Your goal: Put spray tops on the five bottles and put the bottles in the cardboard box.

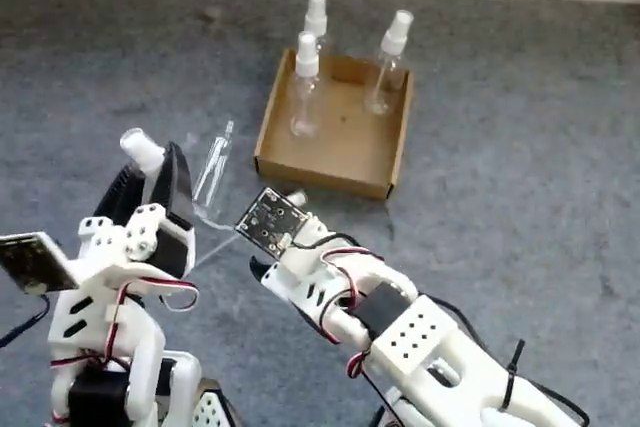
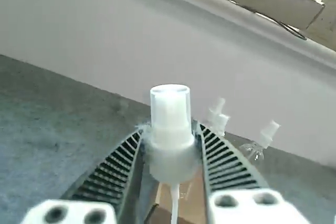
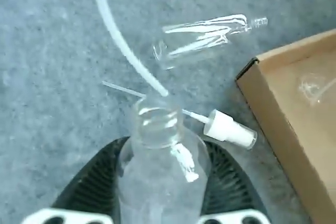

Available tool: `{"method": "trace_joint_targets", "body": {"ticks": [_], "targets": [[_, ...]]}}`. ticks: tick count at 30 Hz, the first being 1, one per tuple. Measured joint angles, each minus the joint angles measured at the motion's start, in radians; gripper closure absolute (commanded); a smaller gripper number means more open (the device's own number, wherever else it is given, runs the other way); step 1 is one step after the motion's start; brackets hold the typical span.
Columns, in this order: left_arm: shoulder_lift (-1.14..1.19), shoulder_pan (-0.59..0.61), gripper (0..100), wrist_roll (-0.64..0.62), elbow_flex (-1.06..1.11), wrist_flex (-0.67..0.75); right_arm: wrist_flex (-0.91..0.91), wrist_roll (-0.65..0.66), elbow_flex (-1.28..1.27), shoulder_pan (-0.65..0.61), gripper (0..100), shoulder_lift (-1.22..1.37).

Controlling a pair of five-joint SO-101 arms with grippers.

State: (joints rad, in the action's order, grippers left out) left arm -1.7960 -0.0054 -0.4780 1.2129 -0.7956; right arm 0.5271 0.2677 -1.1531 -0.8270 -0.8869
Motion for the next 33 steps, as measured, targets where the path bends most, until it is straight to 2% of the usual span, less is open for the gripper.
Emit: {"method": "trace_joint_targets", "body": {"ticks": [5,12,15,20,28,33], "targets": [[0.011,-0.061,100,-0.002,0.014,0.000,0.000,-0.012,0.000,-0.003,99.5,-0.012],[0.000,-0.066,100,0.035,0.009,0.000,0.000,-0.058,0.000,-0.002,99.5,-0.015],[0.005,-0.015,100,0.069,-0.040,0.000,0.000,-0.057,0.000,-0.002,99.5,-0.015],[-0.009,0.094,100,-0.012,-0.098,0.000,0.000,-0.054,0.000,-0.002,99.5,-0.015],[-0.009,0.095,100,-0.035,-0.098,0.000,0.000,-0.054,-0.037,-0.005,99.5,-0.015],[-0.009,0.035,100,-0.011,-0.057,0.000,0.000,-0.054,-0.037,-0.005,99.5,-0.015]]}}
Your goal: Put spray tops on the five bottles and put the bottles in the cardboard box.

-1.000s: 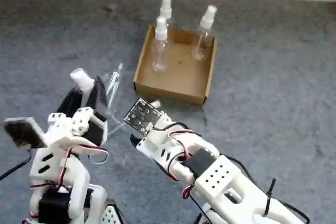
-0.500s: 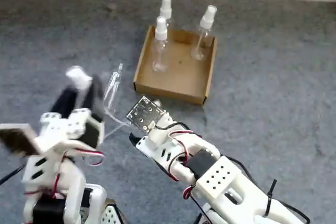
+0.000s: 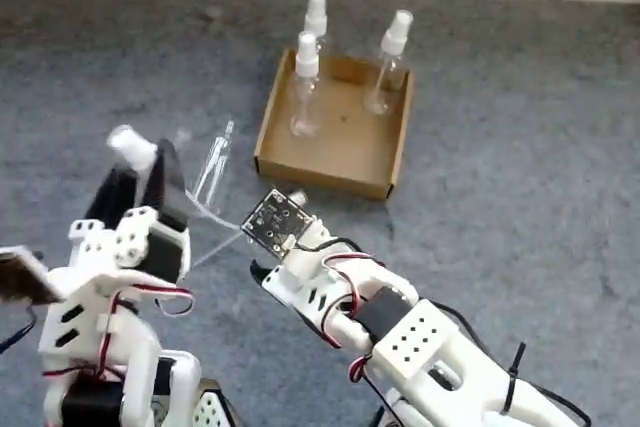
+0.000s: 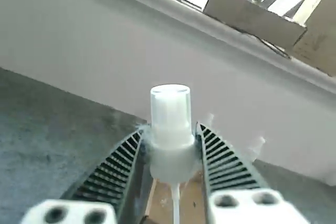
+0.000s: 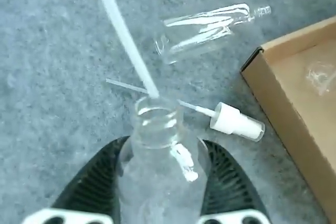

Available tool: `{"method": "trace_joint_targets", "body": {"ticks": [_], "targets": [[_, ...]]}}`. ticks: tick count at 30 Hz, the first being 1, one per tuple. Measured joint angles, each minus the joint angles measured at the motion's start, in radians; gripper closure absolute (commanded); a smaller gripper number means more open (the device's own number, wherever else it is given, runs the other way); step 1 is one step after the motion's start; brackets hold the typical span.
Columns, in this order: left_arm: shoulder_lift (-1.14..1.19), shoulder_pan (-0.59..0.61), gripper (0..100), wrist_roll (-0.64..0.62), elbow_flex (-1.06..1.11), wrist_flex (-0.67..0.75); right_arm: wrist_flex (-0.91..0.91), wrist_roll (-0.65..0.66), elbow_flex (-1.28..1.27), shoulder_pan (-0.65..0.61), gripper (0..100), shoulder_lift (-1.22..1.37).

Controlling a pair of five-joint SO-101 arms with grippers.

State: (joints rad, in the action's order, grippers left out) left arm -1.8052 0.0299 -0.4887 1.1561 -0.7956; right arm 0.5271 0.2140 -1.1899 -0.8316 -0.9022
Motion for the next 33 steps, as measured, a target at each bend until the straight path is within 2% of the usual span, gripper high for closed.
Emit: {"method": "trace_joint_targets", "body": {"ticks": [4,11,14,19,26,33], "targets": [[0.002,-0.037,100,0.057,0.077,0.038,0.000,0.000,0.000,0.000,99.5,0.000],[0.006,-0.052,100,0.066,0.117,0.072,0.000,0.000,0.000,0.000,99.5,0.000],[0.006,-0.123,100,0.066,0.117,0.072,-0.012,-0.012,0.000,0.000,99.5,0.000],[0.005,-0.235,100,0.137,0.144,0.072,-0.133,-0.097,0.000,0.009,99.5,0.000],[0.005,-0.239,100,0.144,0.187,0.080,-0.152,-0.140,0.055,0.086,99.5,-0.002],[0.005,-0.241,100,0.144,0.207,0.086,-0.155,-0.055,0.058,0.095,99.5,-0.003]]}}
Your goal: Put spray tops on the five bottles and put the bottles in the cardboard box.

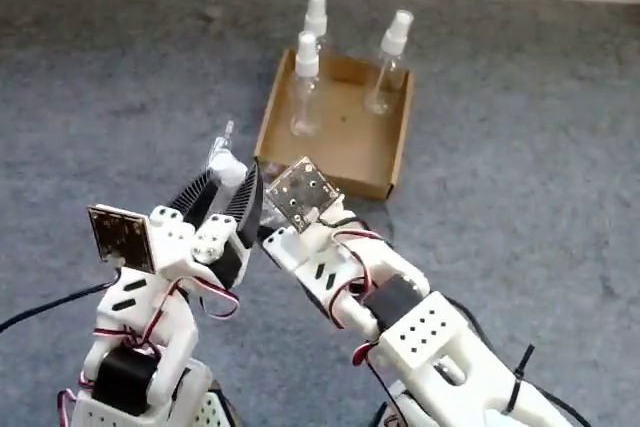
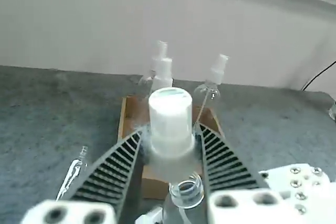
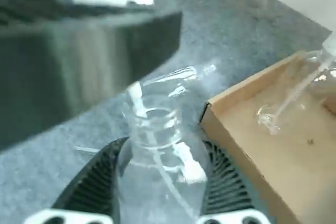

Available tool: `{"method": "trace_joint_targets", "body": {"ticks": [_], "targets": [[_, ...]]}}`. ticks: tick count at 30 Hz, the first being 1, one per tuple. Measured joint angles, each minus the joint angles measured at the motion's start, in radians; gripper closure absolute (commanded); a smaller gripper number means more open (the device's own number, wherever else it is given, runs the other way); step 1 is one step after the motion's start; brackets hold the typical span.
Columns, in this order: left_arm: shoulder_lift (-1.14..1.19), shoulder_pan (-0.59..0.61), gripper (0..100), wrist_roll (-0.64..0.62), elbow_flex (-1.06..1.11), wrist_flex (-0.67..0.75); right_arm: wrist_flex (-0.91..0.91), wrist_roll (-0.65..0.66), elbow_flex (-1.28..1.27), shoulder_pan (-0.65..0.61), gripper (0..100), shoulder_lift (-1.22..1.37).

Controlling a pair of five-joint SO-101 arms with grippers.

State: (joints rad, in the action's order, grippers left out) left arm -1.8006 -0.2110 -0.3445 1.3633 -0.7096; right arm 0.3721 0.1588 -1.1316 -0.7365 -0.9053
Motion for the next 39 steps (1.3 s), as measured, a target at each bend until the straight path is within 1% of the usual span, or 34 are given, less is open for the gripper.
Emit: {"method": "trace_joint_targets", "body": {"ticks": [3,6,8,10,12,17,20,22,26,28,30,34,36,39], "targets": [[0.000,0.000,99,0.000,0.017,0.023,0.000,-0.071,-0.002,0.000,99.5,-0.046],[0.000,-0.029,91,0.002,0.011,0.046,0.003,-0.097,-0.003,0.000,99.5,-0.121],[0.000,-0.074,86,0.002,0.014,0.046,0.003,-0.104,-0.003,0.000,99.5,-0.173],[0.000,-0.115,86,0.000,0.026,0.046,-0.003,-0.106,-0.011,0.002,99.5,-0.233],[0.000,-0.129,88,0.000,0.026,0.044,-0.003,-0.106,-0.041,0.008,99.5,-0.272],[0.003,-0.143,88,0.005,0.012,0.002,-0.006,-0.107,-0.117,0.014,99.5,-0.308],[0.009,-0.143,88,0.005,-0.015,-0.037,-0.057,-0.107,-0.143,0.012,99.5,-0.313],[0.006,-0.123,88,0.005,-0.037,-0.058,-0.095,-0.107,-0.176,0.017,99.5,-0.316],[0.003,-0.068,88,0.008,-0.089,-0.098,-0.115,-0.107,-0.222,0.017,99.5,-0.316],[0.000,-0.041,88,0.037,-0.112,-0.129,-0.117,-0.107,-0.227,0.018,99.5,-0.316],[0.000,-0.040,88,0.075,-0.126,-0.147,-0.117,-0.107,-0.227,0.020,99.5,-0.316],[0.002,-0.029,88,0.092,-0.140,-0.150,-0.117,-0.100,-0.227,0.020,99.5,-0.316],[0.002,0.000,88,0.095,-0.147,-0.150,-0.117,-0.074,-0.227,0.020,99.5,-0.316],[0.002,0.081,88,0.095,-0.170,-0.150,-0.117,-0.057,-0.227,0.020,99.5,-0.316]]}}
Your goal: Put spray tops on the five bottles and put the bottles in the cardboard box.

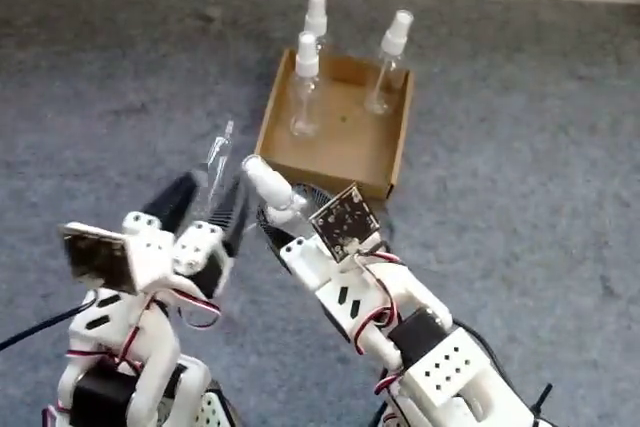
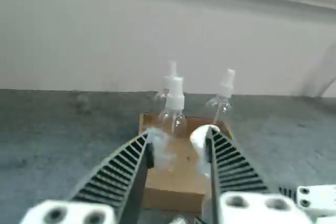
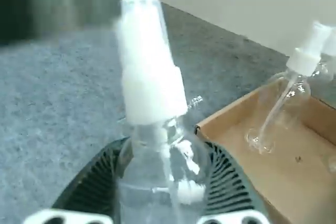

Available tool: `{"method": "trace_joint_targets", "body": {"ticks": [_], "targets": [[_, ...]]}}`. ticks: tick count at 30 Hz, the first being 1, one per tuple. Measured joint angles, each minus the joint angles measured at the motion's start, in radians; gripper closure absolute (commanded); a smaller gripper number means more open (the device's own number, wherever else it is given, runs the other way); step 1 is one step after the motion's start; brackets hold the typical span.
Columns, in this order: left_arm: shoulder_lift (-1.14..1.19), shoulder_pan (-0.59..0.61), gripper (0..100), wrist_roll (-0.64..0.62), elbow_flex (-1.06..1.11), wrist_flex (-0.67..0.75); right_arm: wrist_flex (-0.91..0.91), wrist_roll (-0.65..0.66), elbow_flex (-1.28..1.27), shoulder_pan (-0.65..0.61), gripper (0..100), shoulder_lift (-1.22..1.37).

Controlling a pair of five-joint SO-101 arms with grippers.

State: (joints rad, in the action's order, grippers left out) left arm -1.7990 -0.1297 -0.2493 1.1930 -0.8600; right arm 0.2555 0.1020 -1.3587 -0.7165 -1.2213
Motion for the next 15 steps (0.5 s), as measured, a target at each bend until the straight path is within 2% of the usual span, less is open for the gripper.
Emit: {"method": "trace_joint_targets", "body": {"ticks": [3,6,10,15], "targets": [[-0.002,0.080,88,-0.025,-0.012,0.009,0.000,0.002,0.000,0.000,99.5,0.000],[0.008,0.091,88,-0.034,0.000,0.078,0.000,0.008,0.000,0.000,99.5,0.000],[0.092,0.069,88,-0.005,0.014,0.189,0.000,0.008,0.000,0.000,99.5,0.000],[0.258,-0.002,88,0.035,0.012,0.207,0.000,0.008,-0.002,0.002,99.5,0.000]]}}
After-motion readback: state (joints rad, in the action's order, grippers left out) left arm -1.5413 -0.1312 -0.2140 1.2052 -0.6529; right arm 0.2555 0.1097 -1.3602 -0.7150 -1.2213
